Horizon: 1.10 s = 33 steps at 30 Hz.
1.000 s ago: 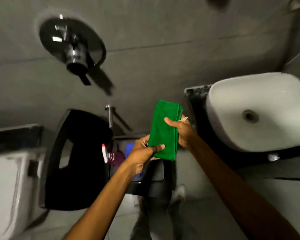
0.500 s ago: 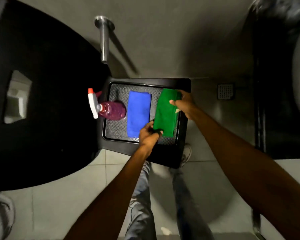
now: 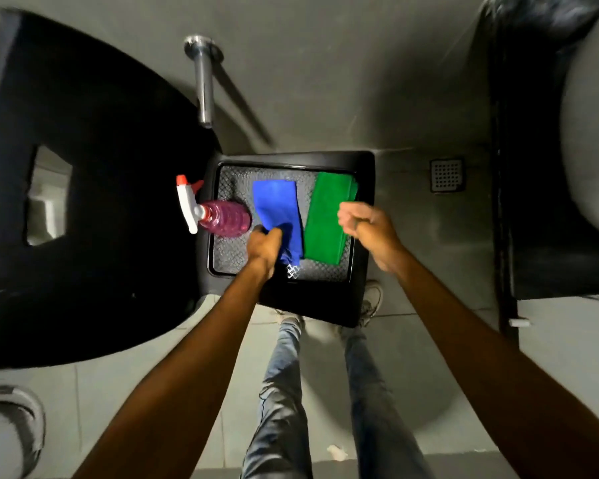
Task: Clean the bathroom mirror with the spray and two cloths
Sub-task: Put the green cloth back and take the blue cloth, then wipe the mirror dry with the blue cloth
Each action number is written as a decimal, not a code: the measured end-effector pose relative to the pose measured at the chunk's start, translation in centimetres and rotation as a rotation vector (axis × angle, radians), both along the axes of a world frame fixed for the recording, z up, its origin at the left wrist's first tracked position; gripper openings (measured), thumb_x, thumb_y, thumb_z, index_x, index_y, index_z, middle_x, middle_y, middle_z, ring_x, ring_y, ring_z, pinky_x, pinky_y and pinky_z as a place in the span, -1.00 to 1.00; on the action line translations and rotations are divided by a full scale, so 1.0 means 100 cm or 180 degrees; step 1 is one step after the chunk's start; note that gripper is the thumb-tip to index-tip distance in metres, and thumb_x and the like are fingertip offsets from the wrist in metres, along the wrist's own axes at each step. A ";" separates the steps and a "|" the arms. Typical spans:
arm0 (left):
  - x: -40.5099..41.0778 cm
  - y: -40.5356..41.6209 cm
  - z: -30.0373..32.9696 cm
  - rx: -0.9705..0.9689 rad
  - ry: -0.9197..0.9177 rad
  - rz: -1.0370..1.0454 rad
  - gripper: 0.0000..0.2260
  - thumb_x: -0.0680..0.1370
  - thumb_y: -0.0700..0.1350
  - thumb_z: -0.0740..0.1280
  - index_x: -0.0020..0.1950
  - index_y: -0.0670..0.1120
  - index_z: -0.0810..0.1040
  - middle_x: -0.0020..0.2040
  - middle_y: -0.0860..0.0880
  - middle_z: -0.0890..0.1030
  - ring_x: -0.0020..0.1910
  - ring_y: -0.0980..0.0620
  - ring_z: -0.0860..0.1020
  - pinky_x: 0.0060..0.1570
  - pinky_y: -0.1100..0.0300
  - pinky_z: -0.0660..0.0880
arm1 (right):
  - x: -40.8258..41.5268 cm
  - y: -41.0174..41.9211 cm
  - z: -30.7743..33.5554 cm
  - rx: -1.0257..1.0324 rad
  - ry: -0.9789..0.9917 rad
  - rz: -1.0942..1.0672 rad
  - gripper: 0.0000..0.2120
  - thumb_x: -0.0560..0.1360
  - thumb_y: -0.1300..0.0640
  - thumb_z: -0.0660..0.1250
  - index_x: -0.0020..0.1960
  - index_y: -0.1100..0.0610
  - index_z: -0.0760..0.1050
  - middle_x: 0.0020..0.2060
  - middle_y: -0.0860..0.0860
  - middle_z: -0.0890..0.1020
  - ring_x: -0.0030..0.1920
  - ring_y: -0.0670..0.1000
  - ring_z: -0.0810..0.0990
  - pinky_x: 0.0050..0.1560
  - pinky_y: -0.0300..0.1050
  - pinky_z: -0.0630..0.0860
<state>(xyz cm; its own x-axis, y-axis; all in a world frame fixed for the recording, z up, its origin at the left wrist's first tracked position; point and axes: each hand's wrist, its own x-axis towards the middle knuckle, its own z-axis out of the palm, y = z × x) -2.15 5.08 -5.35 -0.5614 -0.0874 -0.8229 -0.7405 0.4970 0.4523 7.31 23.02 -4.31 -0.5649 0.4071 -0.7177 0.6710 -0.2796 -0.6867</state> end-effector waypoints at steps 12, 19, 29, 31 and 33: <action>0.003 0.098 0.304 0.1690 -0.0235 -0.1171 -0.76 0.63 0.00 0.33 0.03 -0.17 0.61 -0.34 -0.07 0.74 -0.45 -0.04 0.69 -0.44 0.13 0.65 | -0.021 0.015 0.222 -0.1663 0.1431 -0.2098 -0.58 0.61 0.04 0.08 -0.09 -0.02 0.72 -0.19 -0.10 0.77 -0.14 -0.06 0.75 -0.18 -0.12 0.67; -0.034 0.160 0.499 -0.0194 0.3740 -0.3497 -0.44 0.59 0.39 0.00 0.13 -0.02 0.55 0.21 -0.17 0.66 0.21 -0.29 0.60 0.13 -0.06 0.54 | -0.033 0.108 0.386 -0.1113 0.3017 -0.2183 -0.52 0.55 -0.07 0.24 -0.47 0.03 0.66 -0.53 -0.19 0.65 -0.52 -0.17 0.63 -0.55 -0.35 0.52; -0.083 0.263 0.728 -0.0129 0.6552 -0.3767 -0.53 0.63 0.19 0.07 0.26 -0.10 0.56 0.23 -0.14 0.59 0.28 -0.16 0.49 0.34 -0.01 0.39 | -0.046 0.245 0.582 -0.0222 0.4867 -0.3000 -0.78 0.54 -0.09 0.24 -0.05 0.02 0.58 -0.28 -0.06 0.72 -0.29 -0.08 0.69 -0.31 -0.28 0.60; -0.094 0.280 0.757 -0.0190 0.6697 -0.3752 -0.48 0.62 0.23 0.04 0.38 -0.06 0.51 0.38 -0.13 0.53 0.45 -0.13 0.40 0.45 -0.05 0.32 | -0.062 0.270 0.604 0.0505 0.4601 -0.3040 -0.66 0.68 -0.08 0.00 0.14 -0.01 0.51 0.01 0.00 0.67 -0.03 -0.12 0.63 -0.11 -0.37 0.56; -0.110 0.299 0.784 -0.0459 0.6909 -0.3832 -0.46 0.65 0.22 0.06 0.50 -0.06 0.41 0.55 -0.14 0.39 0.63 -0.14 0.20 0.58 -0.09 0.16 | -0.085 0.285 0.624 0.1962 0.4303 -0.2833 -0.62 0.71 0.02 -0.05 0.48 -0.01 0.29 0.49 -0.03 0.34 0.45 -0.08 0.34 0.37 -0.32 0.30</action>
